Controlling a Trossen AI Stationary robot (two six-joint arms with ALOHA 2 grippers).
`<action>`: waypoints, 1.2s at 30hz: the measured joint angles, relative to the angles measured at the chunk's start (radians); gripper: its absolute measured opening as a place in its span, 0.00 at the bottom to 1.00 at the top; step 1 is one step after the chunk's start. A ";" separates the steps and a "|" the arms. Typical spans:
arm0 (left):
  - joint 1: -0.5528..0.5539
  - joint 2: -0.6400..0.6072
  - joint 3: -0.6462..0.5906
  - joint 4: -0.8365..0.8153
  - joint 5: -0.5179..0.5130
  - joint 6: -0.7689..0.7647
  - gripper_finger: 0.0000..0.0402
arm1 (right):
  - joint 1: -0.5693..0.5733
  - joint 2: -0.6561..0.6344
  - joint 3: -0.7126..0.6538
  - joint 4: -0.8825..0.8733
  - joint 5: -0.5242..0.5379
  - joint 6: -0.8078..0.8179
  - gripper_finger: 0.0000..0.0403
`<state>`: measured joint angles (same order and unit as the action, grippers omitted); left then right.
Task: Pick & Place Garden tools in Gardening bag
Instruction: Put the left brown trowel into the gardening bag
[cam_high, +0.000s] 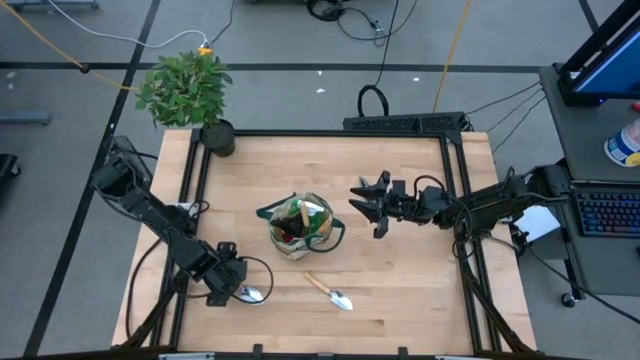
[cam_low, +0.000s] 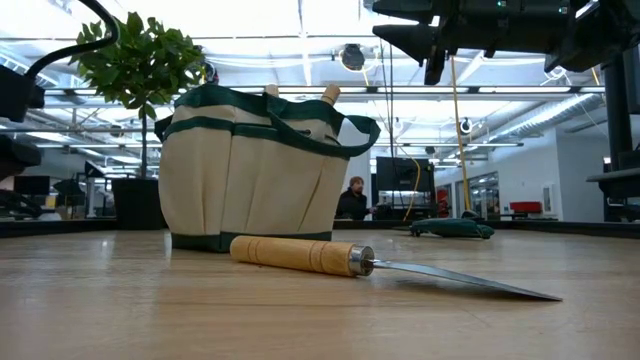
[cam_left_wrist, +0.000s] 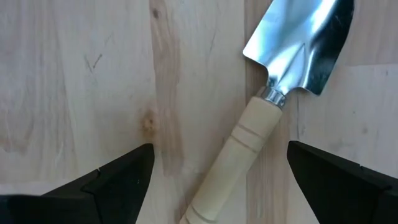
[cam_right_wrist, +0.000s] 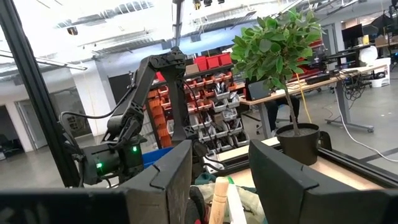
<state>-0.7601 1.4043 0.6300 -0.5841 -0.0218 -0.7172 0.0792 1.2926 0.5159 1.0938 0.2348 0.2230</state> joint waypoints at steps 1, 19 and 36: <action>0.000 0.000 0.000 -0.006 0.002 0.003 0.94 | 0.000 0.000 0.000 0.000 0.000 0.000 0.37; -0.028 -0.002 0.002 -0.133 0.035 0.015 0.63 | 0.001 0.000 0.000 0.000 -0.001 0.000 0.37; -0.064 -0.003 0.002 -0.171 0.032 -0.027 0.51 | 0.001 0.000 0.000 0.000 -0.001 0.000 0.37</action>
<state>-0.8242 1.4017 0.6323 -0.7551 0.0105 -0.7437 0.0799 1.2926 0.5159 1.0943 0.2337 0.2230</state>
